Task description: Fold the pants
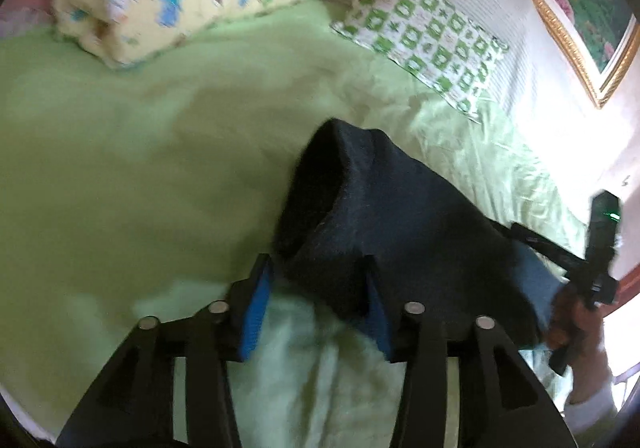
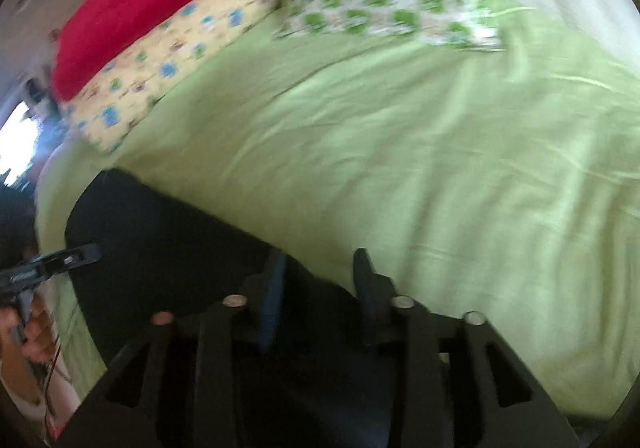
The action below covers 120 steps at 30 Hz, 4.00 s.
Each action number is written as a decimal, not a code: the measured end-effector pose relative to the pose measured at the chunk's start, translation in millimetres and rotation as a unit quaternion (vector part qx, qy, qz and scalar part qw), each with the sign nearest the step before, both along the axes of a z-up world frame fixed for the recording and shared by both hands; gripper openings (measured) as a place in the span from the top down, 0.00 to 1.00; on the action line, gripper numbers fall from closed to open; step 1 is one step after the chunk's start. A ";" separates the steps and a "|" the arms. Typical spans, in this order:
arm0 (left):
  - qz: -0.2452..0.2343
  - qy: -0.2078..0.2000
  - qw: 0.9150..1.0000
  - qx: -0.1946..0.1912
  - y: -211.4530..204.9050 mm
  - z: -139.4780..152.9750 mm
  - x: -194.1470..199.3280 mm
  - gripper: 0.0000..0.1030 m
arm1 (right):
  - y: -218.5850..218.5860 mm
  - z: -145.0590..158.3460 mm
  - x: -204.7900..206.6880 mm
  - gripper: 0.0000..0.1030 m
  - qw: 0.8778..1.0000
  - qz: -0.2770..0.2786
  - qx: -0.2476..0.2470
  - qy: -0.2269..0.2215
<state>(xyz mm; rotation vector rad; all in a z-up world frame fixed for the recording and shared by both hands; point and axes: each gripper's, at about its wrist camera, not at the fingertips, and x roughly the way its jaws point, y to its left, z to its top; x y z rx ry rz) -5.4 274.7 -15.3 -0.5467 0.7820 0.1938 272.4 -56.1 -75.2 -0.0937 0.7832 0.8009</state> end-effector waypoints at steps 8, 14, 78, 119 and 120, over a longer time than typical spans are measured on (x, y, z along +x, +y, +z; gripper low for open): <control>0.027 -0.033 0.999 0.020 -24.6 32.2 -37.2 0.53 | -82.5 26.8 -58.0 0.60 0.996 -0.043 0.080 0.014; -0.013 -0.056 0.998 0.009 -64.5 51.8 -31.7 0.48 | -135.9 21.9 -96.5 0.59 0.990 -0.095 0.099 0.038; -0.561 0.097 0.814 0.117 -559.0 41.8 244.2 0.36 | -409.0 -17.1 -112.9 0.53 0.852 -0.384 0.336 0.114; -0.512 -0.067 0.853 -0.068 -391.9 85.7 176.1 0.91 | -263.2 74.8 -132.3 0.87 0.942 -0.097 0.320 0.018; -0.502 -0.065 0.859 -0.079 -380.8 78.5 175.3 0.91 | -254.9 72.3 -131.6 0.87 0.945 -0.088 0.315 0.020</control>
